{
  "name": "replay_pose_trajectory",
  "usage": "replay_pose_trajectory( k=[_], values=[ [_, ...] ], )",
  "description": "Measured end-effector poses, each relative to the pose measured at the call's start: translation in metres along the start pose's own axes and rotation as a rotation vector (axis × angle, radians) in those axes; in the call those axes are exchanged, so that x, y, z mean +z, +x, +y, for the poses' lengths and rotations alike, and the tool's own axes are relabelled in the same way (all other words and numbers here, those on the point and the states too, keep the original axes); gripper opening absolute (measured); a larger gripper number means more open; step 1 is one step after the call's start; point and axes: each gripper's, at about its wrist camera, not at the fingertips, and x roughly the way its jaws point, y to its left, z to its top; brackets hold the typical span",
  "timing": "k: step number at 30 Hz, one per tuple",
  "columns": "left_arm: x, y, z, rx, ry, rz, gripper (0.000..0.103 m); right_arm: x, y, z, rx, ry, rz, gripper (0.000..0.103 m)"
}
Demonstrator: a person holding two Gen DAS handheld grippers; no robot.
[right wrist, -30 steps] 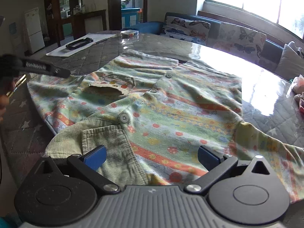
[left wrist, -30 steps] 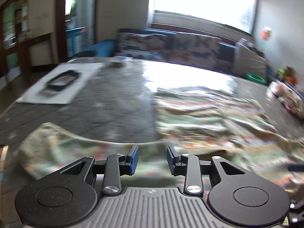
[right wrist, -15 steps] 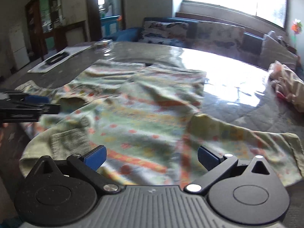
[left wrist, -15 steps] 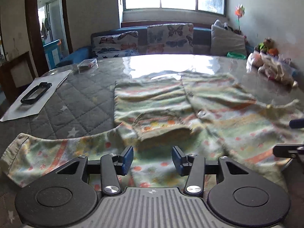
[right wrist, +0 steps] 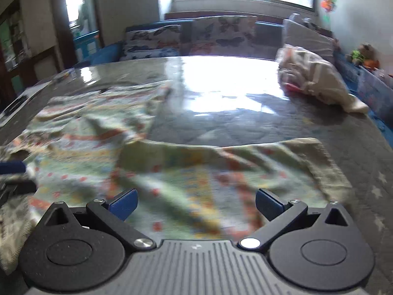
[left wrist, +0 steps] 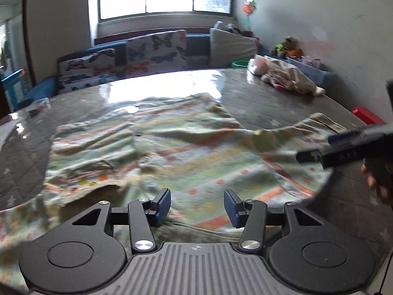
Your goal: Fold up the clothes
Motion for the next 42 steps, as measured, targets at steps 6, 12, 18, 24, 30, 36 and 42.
replay_pose_trajectory(
  k=[6,12,18,24,30,36,42],
  values=[
    [-0.011,0.008,-0.018,-0.047,0.066,0.019,0.053,0.005,0.005,-0.054,-0.198,0.074,-0.029,0.103],
    [-0.015,0.004,-0.025,-0.114,0.112,0.028,0.053,0.003,0.011,-0.088,-0.247,0.147,-0.018,0.102],
    [-0.018,0.0,-0.024,-0.163,0.13,0.037,0.054,-0.001,0.007,-0.1,-0.21,0.204,-0.018,0.081],
    [-0.024,-0.005,-0.03,-0.17,0.169,0.03,0.057,-0.001,-0.001,-0.103,-0.206,0.227,-0.022,0.04],
    [-0.025,-0.006,-0.027,-0.189,0.175,0.035,0.056,-0.007,-0.012,-0.096,-0.219,0.22,-0.033,0.014],
    [-0.025,-0.007,-0.02,-0.215,0.171,0.034,0.057,-0.019,-0.026,-0.098,-0.264,0.248,-0.044,0.008],
    [-0.022,-0.011,-0.009,-0.257,0.123,0.047,0.057,-0.019,-0.031,-0.099,-0.291,0.228,-0.038,0.025]
  ],
)
